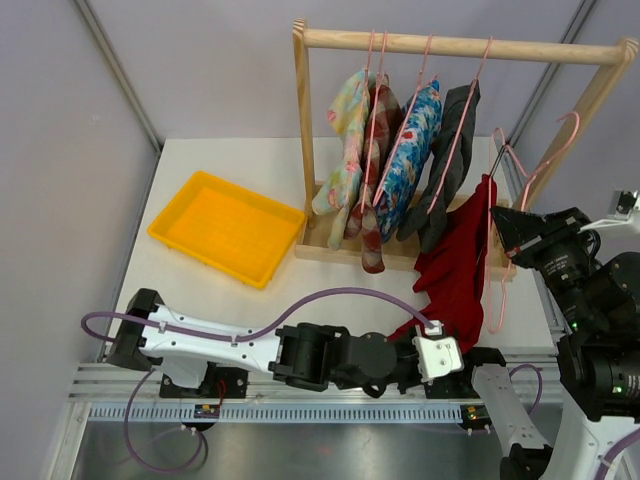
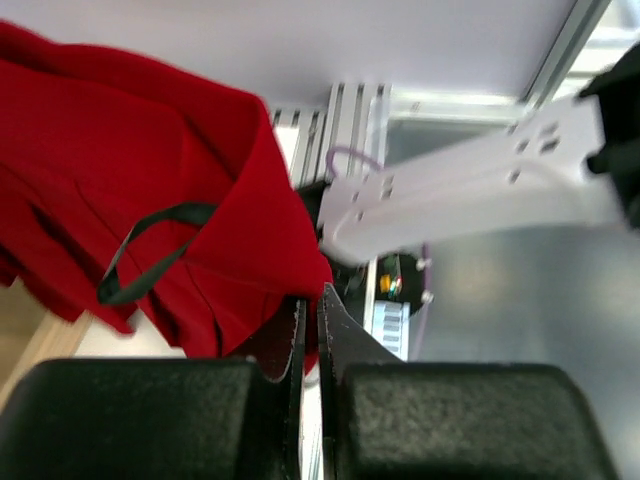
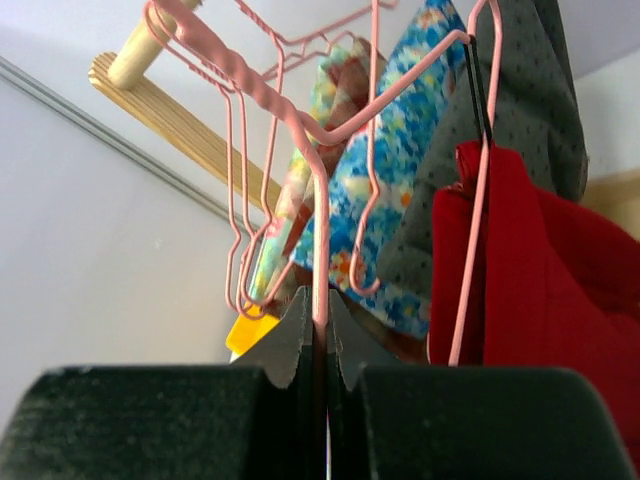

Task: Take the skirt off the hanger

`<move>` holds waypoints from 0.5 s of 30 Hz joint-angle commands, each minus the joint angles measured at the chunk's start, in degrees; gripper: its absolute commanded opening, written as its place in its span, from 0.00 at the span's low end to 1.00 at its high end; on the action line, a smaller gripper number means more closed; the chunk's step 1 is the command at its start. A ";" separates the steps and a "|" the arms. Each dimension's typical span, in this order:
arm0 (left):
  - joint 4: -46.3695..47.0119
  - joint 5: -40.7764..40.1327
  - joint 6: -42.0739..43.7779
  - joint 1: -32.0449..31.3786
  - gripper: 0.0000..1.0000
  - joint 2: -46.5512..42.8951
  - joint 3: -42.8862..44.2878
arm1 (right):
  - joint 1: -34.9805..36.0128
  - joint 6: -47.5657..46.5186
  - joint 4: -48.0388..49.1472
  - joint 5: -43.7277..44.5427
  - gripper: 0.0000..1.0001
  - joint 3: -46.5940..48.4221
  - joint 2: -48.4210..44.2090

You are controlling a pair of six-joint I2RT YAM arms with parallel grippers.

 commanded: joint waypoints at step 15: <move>-2.91 -13.99 -2.98 16.29 0.00 -17.20 -4.92 | -0.24 8.22 -45.88 -19.61 0.00 16.38 -1.44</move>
